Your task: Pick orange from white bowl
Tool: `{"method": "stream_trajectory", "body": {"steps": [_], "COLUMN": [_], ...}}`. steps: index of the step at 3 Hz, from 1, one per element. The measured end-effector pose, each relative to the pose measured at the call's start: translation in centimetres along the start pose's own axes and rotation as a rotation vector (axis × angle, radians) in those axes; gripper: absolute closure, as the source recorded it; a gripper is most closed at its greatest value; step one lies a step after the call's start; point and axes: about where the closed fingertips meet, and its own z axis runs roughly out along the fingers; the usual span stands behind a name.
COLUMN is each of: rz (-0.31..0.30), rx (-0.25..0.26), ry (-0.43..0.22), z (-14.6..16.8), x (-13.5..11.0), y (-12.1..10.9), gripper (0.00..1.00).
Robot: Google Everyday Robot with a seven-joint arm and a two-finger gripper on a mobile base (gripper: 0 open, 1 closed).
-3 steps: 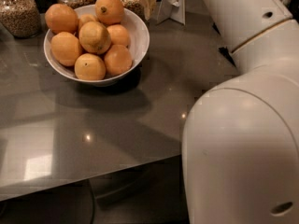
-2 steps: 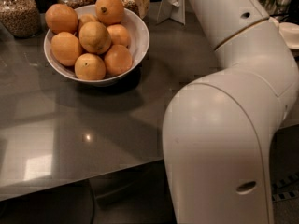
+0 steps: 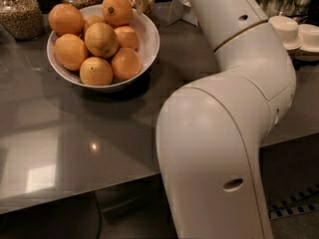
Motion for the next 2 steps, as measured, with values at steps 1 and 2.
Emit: {"method": "stream_trajectory", "body": {"steps": [1,2], "rz": [-0.006,-0.011], "rx": [-0.013,-0.020], "ry": [-0.010,-0.024], "z": [1.0,2.1], "x": [0.0,0.0], "y": [0.0,0.0], "gripper": [0.21,0.18]}}
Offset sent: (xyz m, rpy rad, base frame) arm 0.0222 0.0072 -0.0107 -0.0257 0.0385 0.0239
